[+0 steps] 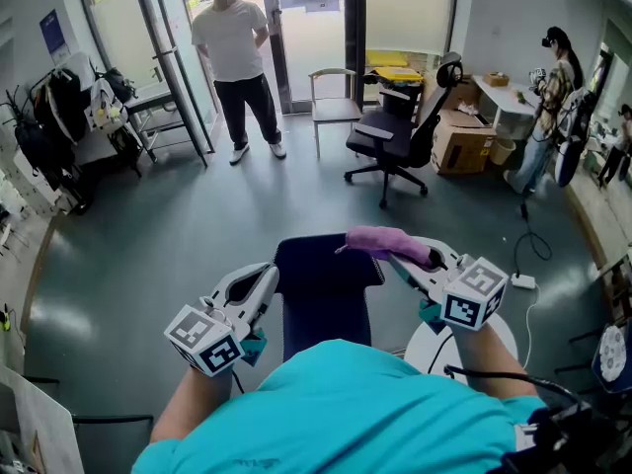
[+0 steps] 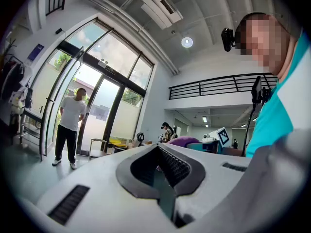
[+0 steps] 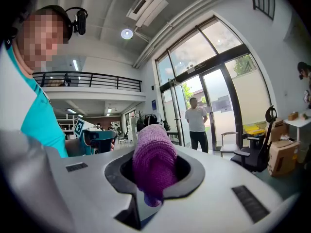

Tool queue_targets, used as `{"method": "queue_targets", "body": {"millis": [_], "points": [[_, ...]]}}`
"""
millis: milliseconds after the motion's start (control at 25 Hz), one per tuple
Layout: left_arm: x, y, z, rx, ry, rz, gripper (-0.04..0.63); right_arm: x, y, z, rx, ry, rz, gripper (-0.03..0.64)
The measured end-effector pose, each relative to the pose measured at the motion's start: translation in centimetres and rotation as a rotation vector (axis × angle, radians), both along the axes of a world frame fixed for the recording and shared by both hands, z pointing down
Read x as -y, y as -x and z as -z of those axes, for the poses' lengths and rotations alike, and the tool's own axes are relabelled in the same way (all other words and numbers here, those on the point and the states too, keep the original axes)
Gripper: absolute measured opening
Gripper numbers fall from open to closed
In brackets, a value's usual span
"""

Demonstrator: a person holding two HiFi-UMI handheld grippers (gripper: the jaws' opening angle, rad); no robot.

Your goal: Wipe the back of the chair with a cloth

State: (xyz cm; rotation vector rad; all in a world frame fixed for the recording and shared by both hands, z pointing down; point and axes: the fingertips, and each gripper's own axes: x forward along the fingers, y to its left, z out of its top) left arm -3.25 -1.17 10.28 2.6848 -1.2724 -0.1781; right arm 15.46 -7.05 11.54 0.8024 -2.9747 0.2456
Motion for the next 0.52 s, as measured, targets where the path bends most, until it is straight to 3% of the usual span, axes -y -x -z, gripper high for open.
{"method": "queue_targets", "body": {"millis": [520], "points": [[-0.5,0.39,-0.26,-0.012,-0.006,-0.01,0.005,-0.65,0.44,0.01,-0.005,-0.017,-0.005,0.074]]}}
